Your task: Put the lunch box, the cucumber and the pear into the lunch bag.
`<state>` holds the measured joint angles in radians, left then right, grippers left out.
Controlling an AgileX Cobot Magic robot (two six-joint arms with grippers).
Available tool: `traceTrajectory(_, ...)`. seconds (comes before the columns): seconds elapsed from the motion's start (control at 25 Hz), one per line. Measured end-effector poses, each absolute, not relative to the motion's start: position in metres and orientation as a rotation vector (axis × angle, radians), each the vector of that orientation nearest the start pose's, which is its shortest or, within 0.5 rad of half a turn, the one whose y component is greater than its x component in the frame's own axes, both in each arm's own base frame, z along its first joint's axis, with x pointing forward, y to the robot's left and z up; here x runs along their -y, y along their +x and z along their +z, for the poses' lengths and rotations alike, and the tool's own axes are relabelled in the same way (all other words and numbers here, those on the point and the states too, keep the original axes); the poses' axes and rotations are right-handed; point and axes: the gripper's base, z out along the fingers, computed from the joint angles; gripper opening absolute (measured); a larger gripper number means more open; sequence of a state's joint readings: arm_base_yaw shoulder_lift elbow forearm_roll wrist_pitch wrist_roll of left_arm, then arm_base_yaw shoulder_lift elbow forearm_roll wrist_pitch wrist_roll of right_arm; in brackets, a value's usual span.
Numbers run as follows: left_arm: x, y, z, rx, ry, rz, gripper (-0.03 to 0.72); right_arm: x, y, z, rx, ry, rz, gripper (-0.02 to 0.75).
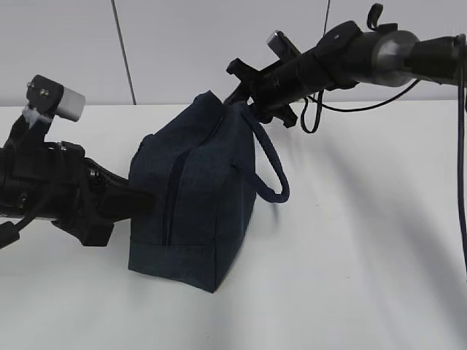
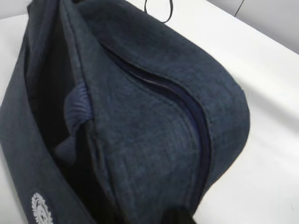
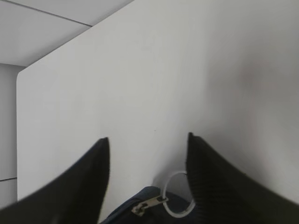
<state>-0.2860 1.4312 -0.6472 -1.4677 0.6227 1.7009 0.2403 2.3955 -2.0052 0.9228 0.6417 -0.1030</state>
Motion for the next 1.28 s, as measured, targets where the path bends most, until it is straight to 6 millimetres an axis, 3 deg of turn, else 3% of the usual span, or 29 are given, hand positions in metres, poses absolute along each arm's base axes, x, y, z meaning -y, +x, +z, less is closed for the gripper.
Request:
traceTrajectory(0.16, 0.124, 0.233, 0.212, -2.11, 0.866, -0.758, 0.379, -0.17, 0.512, 0.181, -2.424, 0.243, 1.033, 0.612)
traceTrajectory(0.28, 0.123, 0.231, 0.212, -2.139, 0.862, -0.762, 0.455, -0.169, 0.51, 0.182, -2.448, 0.159, 0.978, 0.653)
traceTrajectory(0.52, 0.117, 0.22, 0.23, -2.134, 0.845, -0.707, 0.476, -0.157, 0.503, 0.226, -2.398, 0.012, 0.834, 0.64)
traceTrajectory(0.64, 0.106, 0.214, 0.239, -2.174, 0.792, -0.666, 0.476, -0.136, 0.497, 0.257, -2.388, -0.034, 0.724, 0.629)
traceTrajectory(0.88, 0.08, 0.206, 0.241, -2.345, 0.661, -0.567, 0.448, -0.109, 0.462, 0.292, -2.599, -0.201, 0.356, 0.55)
traceTrajectory(1.12, 0.056, 0.192, 0.24, -2.576, 0.42, -0.339, 0.417, -0.121, 0.431, 0.3, -2.749, -0.315, 0.056, 0.536)
traceTrajectory(1.28, 0.047, 0.172, 0.265, -2.499, 0.267, -0.307, 0.417, -0.144, 0.397, 0.313, -2.693, -0.426, 0.029, 0.522)
